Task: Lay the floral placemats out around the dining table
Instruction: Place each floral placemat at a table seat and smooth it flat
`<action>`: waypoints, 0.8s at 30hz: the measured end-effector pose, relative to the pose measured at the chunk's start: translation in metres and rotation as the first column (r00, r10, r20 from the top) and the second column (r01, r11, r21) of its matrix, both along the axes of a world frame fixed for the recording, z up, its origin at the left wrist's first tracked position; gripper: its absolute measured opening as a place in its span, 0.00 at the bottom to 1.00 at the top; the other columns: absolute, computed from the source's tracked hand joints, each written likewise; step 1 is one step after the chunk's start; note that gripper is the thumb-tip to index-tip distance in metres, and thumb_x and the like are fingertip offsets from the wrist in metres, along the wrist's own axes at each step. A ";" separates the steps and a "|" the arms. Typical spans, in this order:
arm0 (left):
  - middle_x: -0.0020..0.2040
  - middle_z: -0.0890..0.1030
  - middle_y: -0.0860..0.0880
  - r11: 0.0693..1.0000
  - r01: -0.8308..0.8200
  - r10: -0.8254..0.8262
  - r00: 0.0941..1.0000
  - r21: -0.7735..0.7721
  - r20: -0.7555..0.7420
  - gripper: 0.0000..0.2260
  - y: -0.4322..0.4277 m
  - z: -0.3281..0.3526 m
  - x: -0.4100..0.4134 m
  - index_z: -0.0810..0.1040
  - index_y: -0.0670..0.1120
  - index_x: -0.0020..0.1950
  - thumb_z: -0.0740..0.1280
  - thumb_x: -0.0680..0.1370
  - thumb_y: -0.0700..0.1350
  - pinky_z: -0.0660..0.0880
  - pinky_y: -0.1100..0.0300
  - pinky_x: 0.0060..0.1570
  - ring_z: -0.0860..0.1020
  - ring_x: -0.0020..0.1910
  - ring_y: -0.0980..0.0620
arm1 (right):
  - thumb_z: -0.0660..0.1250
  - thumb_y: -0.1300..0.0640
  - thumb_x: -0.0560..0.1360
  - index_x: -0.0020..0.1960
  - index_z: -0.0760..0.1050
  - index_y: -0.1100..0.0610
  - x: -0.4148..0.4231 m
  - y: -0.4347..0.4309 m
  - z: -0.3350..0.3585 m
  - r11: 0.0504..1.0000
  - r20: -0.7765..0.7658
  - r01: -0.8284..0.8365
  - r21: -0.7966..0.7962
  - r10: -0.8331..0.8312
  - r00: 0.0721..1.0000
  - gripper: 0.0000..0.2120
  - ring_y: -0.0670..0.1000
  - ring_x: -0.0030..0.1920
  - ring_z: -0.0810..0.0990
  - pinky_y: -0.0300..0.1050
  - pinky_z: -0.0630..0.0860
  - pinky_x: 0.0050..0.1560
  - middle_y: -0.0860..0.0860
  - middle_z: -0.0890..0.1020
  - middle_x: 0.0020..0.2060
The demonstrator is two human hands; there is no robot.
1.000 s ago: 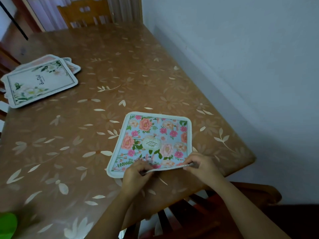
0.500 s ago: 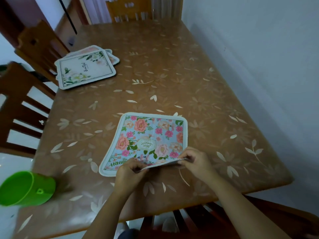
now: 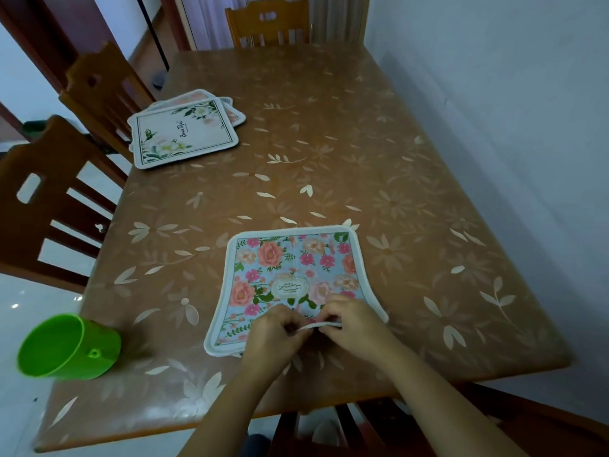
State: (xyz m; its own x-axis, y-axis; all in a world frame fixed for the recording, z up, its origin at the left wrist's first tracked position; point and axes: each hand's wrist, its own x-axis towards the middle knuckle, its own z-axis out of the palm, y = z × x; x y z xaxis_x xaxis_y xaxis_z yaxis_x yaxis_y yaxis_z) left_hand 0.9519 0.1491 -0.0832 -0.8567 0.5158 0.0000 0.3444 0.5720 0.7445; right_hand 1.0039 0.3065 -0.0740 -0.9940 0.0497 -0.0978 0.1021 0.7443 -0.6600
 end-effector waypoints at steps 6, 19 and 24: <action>0.41 0.78 0.52 0.990 0.142 -0.142 0.990 -0.007 -0.011 0.03 -0.002 0.005 -0.001 0.80 0.46 0.41 0.73 0.70 0.42 0.72 0.63 0.41 0.76 0.42 0.55 | 0.70 0.63 0.70 0.44 0.80 0.56 0.016 0.033 0.000 0.986 0.011 0.148 -0.077 -0.148 0.989 0.05 0.43 0.43 0.75 0.33 0.72 0.46 0.41 0.75 0.38; 0.38 0.79 0.52 0.979 0.026 -0.033 0.999 0.203 0.034 0.07 -0.016 0.013 0.002 0.80 0.45 0.38 0.73 0.68 0.33 0.70 0.72 0.35 0.75 0.39 0.58 | 0.69 0.64 0.70 0.42 0.78 0.55 0.030 0.051 0.015 0.968 -0.020 0.245 -0.049 -0.246 0.969 0.05 0.37 0.42 0.73 0.21 0.67 0.43 0.40 0.75 0.39; 0.37 0.77 0.56 0.965 0.130 -0.132 0.991 0.229 -0.006 0.08 0.003 0.018 0.006 0.81 0.47 0.39 0.73 0.68 0.34 0.71 0.69 0.38 0.75 0.40 0.58 | 0.69 0.60 0.71 0.43 0.77 0.53 0.026 0.009 0.014 0.986 -0.049 0.124 -0.115 -0.131 0.990 0.03 0.38 0.43 0.72 0.29 0.68 0.44 0.42 0.75 0.39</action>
State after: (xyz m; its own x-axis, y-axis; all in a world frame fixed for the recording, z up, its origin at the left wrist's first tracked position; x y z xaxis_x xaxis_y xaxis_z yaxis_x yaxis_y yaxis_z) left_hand 0.9575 0.1517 -0.0653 -0.7820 0.6110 0.1231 0.3974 0.3365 0.8537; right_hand 1.0303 0.3158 -0.0595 -0.9843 0.1684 -0.0537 0.1518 0.6491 -0.7454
